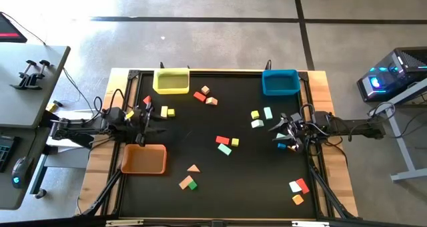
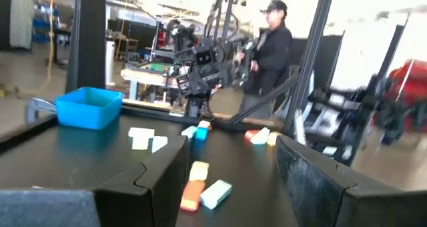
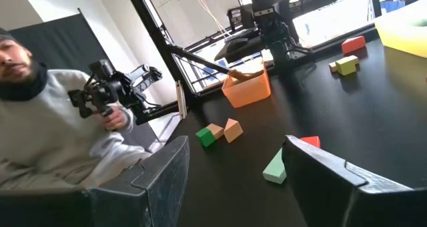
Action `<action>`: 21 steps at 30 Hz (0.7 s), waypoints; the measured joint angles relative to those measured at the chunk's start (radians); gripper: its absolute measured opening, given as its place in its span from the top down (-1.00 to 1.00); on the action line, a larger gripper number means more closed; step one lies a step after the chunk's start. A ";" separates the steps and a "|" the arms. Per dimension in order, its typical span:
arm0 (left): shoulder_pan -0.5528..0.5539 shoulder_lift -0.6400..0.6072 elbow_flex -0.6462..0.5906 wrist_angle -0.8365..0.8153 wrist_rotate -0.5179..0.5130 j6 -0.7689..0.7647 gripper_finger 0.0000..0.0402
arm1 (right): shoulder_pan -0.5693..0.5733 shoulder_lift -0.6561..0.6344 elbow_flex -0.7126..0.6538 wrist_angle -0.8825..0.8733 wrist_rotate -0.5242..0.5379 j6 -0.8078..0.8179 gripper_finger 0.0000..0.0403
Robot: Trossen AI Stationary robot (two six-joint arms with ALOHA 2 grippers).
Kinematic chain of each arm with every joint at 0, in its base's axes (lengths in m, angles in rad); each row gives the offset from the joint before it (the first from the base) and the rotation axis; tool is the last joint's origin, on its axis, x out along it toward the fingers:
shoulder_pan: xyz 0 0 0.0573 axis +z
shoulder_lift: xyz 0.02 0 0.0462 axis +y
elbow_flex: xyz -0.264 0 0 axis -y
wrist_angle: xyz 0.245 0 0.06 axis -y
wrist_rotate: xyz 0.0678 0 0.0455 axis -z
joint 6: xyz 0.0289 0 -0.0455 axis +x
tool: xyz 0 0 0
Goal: Sort blocks by size
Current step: Put the brown wooden block into the orange bin
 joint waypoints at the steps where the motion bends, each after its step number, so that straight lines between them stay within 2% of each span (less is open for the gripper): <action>1: 0.000 0.001 0.000 0.024 0.000 -0.049 -0.05 | 0.000 0.000 0.000 0.000 0.000 -0.001 -0.17; 4: -0.001 0.010 0.001 0.087 0.005 -0.212 -0.05 | 0.000 0.000 0.000 0.000 0.000 0.001 -0.17; 8: -0.018 0.091 0.001 0.243 -0.062 -0.253 -0.05 | 0.000 0.000 0.000 0.000 0.000 0.000 -0.17; 16: -0.070 0.476 0.022 0.588 -0.268 -0.090 -0.05 | 0.000 0.000 0.000 0.000 0.000 -0.002 -0.17; 21: -0.071 0.696 0.080 0.624 -0.383 0.048 -0.05 | 0.000 0.000 0.000 0.000 0.000 -0.002 -0.17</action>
